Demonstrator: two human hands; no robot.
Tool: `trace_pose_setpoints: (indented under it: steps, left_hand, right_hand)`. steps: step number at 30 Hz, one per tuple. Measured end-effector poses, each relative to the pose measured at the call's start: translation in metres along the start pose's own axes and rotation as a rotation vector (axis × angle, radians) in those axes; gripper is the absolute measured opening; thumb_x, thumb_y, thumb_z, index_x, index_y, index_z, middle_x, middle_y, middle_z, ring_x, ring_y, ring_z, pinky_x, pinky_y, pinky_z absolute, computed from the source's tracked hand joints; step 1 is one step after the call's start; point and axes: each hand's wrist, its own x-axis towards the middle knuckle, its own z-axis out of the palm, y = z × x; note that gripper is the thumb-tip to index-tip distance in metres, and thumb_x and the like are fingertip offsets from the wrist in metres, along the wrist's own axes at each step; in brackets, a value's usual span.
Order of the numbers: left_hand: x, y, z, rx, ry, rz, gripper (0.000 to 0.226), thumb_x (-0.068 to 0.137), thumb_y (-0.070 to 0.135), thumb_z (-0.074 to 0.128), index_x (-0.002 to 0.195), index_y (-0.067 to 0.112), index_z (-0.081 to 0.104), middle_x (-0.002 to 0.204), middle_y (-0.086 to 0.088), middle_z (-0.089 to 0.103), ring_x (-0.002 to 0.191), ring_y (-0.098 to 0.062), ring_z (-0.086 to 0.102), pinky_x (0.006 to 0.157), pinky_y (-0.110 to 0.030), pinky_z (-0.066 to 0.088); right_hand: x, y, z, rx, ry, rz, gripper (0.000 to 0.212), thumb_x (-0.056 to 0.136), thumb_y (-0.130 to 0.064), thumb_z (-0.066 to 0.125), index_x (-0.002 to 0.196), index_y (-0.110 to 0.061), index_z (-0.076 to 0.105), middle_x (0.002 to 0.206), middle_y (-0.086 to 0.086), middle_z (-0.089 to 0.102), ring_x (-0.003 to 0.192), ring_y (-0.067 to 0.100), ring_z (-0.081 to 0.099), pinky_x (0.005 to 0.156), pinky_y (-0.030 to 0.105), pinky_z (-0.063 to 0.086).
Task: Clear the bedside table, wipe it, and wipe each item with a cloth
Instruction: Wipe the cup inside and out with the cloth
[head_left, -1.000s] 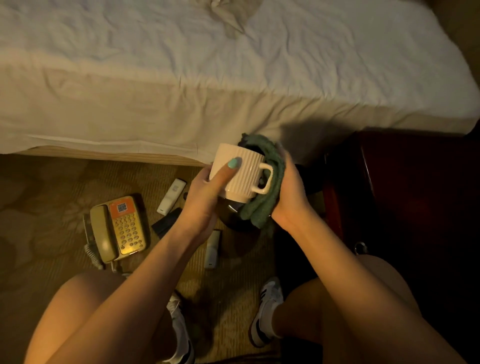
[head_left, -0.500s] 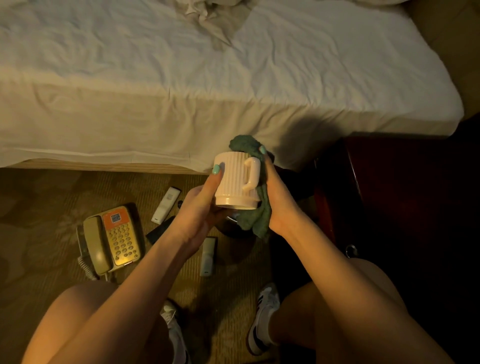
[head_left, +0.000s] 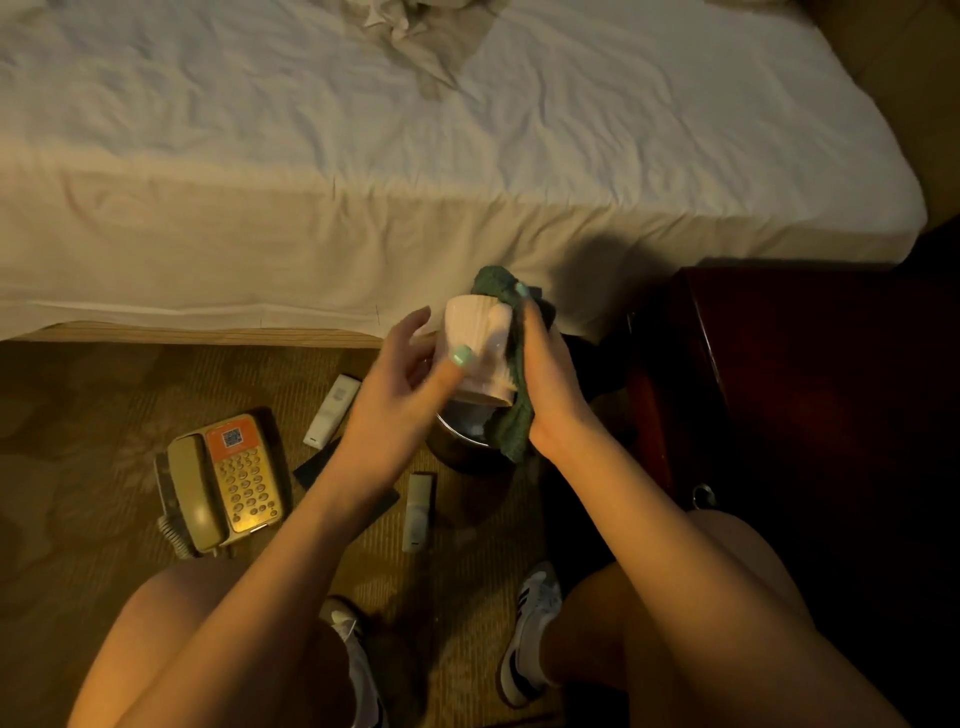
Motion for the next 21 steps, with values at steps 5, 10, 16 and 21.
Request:
trace_pose_setpoints:
  steps: [5, 10, 16, 21]
  left_hand:
    - [-0.001, -0.010, 0.006, 0.291, 0.019, 0.204, 0.074, 0.087, 0.061, 0.047, 0.149, 0.026, 0.028, 0.130, 0.008, 0.059, 0.114, -0.004, 0.060, 0.092, -0.026, 0.050]
    - [-0.001, -0.006, 0.009, 0.159, 0.028, 0.195, 0.049, 0.094, 0.050, 0.041, 0.137, 0.028, 0.040, 0.107, 0.016, 0.067, 0.097, 0.002, 0.065, 0.079, -0.015, 0.049]
    - [-0.003, 0.002, 0.018, -0.109, 0.021, 0.047, 0.034, 0.105, 0.036, 0.028, 0.088, 0.021, 0.053, 0.068, 0.018, 0.060, 0.064, 0.004, 0.053, 0.064, -0.010, 0.041]
    - [0.001, 0.001, 0.019, -0.223, -0.029, -0.067, 0.041, 0.098, 0.055, 0.034, 0.108, 0.029, 0.064, 0.099, 0.003, 0.069, 0.099, -0.016, 0.064, 0.096, -0.035, 0.048]
  right_hand:
    - [-0.017, 0.002, 0.008, -0.211, -0.056, -0.251, 0.035, 0.094, -0.023, 0.057, 0.125, -0.021, 0.042, 0.099, -0.019, 0.055, 0.078, -0.022, 0.057, 0.064, 0.003, 0.044]
    - [-0.016, 0.001, 0.011, -0.207, -0.033, -0.342, 0.052, 0.090, -0.023, 0.064, 0.135, -0.013, 0.042, 0.110, -0.012, 0.061, 0.098, -0.007, 0.062, 0.078, 0.012, 0.050]
    - [-0.013, -0.008, 0.005, 0.018, -0.060, -0.191, 0.026, 0.097, -0.032, 0.048, 0.119, -0.018, 0.050, 0.104, 0.000, 0.065, 0.087, 0.003, 0.067, 0.072, 0.018, 0.053]
    - [-0.015, -0.012, 0.003, -0.007, -0.025, -0.043, 0.053, 0.092, -0.062, 0.039, 0.119, -0.021, 0.057, 0.098, 0.001, 0.069, 0.087, 0.017, 0.068, 0.078, 0.032, 0.055]
